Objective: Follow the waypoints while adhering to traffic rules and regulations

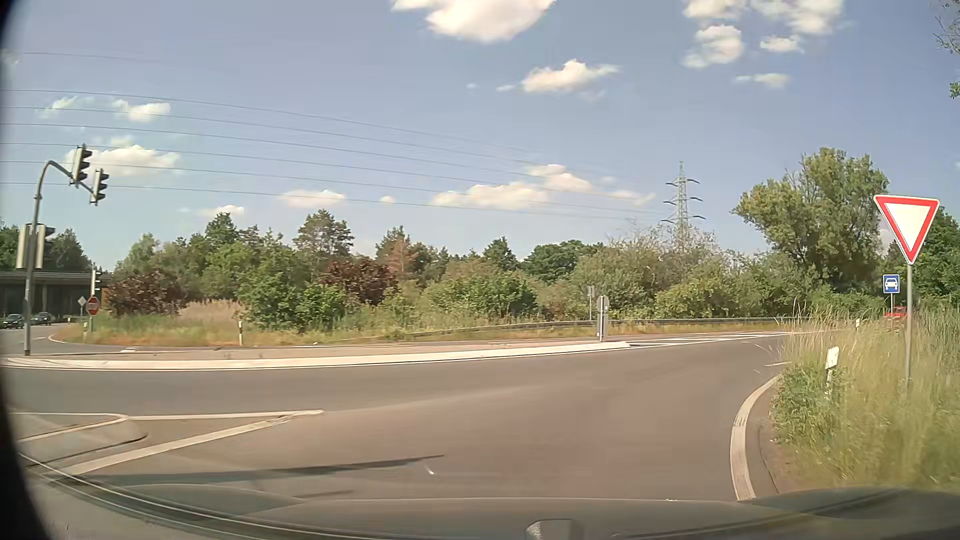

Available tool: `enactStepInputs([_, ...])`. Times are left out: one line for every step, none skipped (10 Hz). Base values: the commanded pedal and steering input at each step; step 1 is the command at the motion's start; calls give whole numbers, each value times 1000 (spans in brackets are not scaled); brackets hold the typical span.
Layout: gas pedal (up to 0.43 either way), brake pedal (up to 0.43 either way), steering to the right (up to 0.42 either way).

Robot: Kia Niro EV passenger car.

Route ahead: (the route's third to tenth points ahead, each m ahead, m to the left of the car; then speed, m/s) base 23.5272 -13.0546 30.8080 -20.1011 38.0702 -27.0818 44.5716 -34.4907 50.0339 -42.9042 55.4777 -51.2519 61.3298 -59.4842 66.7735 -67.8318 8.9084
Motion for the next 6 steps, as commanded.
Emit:
enactStepInputs([0, 37, 172])
enactStepInputs([0, 37, 172])
enactStepInputs([28, 37, 174])
enactStepInputs([67, 37, 175])
enactStepInputs([98, 37, 175])
enactStepInputs([130, 37, 175])
